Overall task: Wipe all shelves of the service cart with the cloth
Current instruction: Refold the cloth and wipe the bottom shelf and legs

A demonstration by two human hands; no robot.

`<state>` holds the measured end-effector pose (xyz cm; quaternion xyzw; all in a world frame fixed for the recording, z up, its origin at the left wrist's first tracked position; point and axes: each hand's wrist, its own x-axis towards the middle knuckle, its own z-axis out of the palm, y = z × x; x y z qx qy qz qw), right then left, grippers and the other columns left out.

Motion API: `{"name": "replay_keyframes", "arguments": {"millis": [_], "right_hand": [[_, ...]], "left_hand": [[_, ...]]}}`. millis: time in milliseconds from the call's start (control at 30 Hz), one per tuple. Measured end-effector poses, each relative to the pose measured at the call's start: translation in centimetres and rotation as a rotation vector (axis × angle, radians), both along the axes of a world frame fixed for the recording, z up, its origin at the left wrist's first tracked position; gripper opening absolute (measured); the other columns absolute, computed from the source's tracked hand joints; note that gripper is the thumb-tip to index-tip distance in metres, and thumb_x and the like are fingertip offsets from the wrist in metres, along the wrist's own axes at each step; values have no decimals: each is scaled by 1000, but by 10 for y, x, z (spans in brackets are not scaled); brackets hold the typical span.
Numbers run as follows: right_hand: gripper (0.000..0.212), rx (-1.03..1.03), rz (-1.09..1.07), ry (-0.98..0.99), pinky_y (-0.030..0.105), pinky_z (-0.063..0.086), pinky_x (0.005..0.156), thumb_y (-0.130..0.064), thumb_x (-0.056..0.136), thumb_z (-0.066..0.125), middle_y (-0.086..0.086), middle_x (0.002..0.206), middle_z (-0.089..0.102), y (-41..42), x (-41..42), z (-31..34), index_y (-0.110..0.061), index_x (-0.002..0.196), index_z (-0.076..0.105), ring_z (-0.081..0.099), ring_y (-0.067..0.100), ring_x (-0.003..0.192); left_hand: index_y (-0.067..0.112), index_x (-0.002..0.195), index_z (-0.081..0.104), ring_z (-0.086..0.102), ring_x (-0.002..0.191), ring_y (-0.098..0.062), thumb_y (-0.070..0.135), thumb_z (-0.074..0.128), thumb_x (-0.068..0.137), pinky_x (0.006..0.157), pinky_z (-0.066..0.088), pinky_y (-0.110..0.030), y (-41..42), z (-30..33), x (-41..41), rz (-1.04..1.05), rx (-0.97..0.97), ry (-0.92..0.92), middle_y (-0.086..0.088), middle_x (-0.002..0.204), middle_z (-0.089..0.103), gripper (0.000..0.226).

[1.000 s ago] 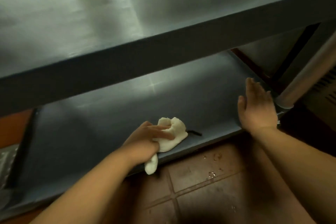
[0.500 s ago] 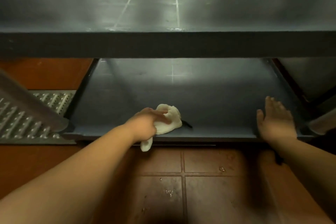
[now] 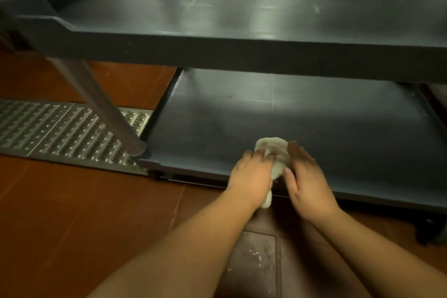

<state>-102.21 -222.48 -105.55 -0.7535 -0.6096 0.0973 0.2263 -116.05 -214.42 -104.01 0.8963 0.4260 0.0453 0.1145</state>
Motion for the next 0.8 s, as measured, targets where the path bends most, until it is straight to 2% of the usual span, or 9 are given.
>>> {"name": "replay_keyframes", "arguments": {"millis": [200, 300, 400, 567, 700, 800], "right_hand": [[60, -56, -7, -61, 46, 20, 123, -36, 104, 38, 7, 164, 26, 23, -38, 1, -16, 158, 25, 24, 25, 151], [61, -79, 31, -80, 46, 18, 123, -41, 104, 31, 3, 165, 23, 30, -49, -2, -18, 159, 23, 20, 23, 153], [60, -90, 30, -73, 43, 14, 124, -39, 105, 36, 2, 166, 19, 33, -49, -3, -19, 160, 21, 16, 21, 154], [60, -82, 8, -43, 41, 13, 124, -38, 105, 35, 1, 167, 19, 27, -39, 5, -18, 160, 20, 15, 20, 154], [60, -71, -11, -41, 43, 17, 125, -36, 105, 37, 3, 166, 21, 12, -16, 11, -17, 159, 22, 17, 21, 153], [59, -54, -54, -32, 46, 22, 123, -35, 105, 40, 5, 164, 25, -4, 8, 12, -15, 158, 25, 20, 23, 152]], "left_hand": [[27, 138, 40, 41, 114, -29, 22, 55, 85, 94, 40, -37, 39, 0, -90, 173, 41, 79, -3, 141, 40, 55], [24, 138, 40, 42, 115, -29, 23, 55, 88, 95, 41, -36, 63, 6, -136, 353, 43, 191, -4, 139, 42, 53], [22, 139, 36, 41, 119, -31, 18, 62, 85, 97, 44, -41, 80, 11, -167, 538, -24, 239, -6, 137, 40, 59], [22, 140, 35, 42, 118, -31, 21, 60, 87, 94, 44, -42, 77, 14, -140, 606, -131, 186, -7, 136, 38, 59], [17, 142, 39, 45, 124, -36, 24, 52, 91, 99, 42, -44, 54, 10, -93, 494, -166, 18, -16, 140, 38, 52], [13, 123, 53, 57, 104, -24, 25, 49, 93, 84, 46, -33, 39, 20, -44, 443, -224, 148, -11, 115, 55, 34]]}}
